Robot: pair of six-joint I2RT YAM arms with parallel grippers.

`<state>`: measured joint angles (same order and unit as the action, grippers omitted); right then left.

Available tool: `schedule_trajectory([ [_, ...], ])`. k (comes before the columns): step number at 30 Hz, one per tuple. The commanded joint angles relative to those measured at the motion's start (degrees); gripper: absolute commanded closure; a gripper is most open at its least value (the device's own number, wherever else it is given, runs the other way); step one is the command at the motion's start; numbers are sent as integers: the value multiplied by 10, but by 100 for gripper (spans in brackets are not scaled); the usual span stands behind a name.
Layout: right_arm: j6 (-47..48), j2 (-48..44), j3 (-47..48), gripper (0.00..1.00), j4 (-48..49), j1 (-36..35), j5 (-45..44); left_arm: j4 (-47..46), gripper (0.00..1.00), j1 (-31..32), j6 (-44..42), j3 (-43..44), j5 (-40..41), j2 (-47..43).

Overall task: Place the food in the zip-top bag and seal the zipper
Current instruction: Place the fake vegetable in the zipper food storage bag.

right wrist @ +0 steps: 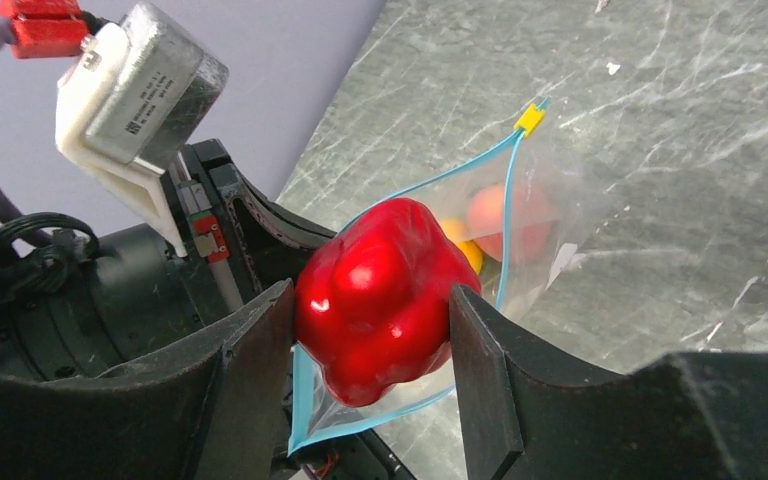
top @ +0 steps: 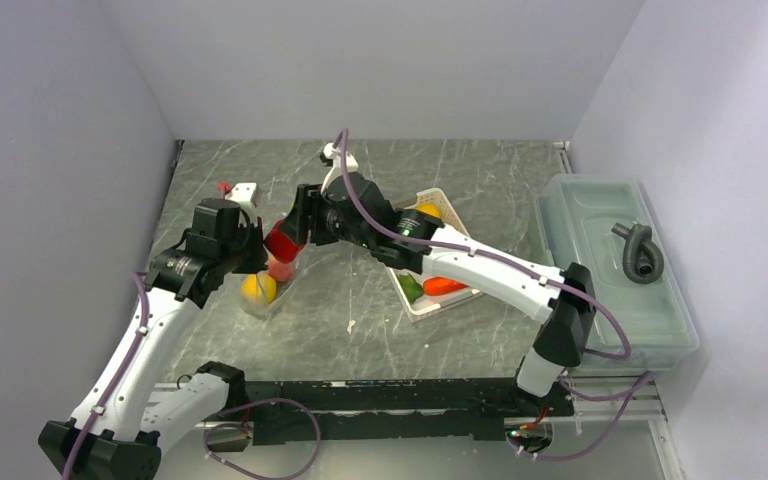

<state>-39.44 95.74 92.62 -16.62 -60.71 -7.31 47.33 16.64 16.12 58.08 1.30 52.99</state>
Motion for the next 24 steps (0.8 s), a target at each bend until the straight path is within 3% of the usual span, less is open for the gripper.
schedule_trajectory([
  [1,-2,18,34,100,1,-8,-16,-21,100,0,-7,-2,-8,-8],
  [18,-33,102,38,99,-17,-42,-31,-21,100,1,-8,-1,-6,-20],
  [22,-36,120,44,81,-13,-51,-23,-21,100,1,-8,-2,-6,-19],
  [24,-34,121,43,66,-11,-54,-22,-20,100,0,-8,-2,-6,-19],
])
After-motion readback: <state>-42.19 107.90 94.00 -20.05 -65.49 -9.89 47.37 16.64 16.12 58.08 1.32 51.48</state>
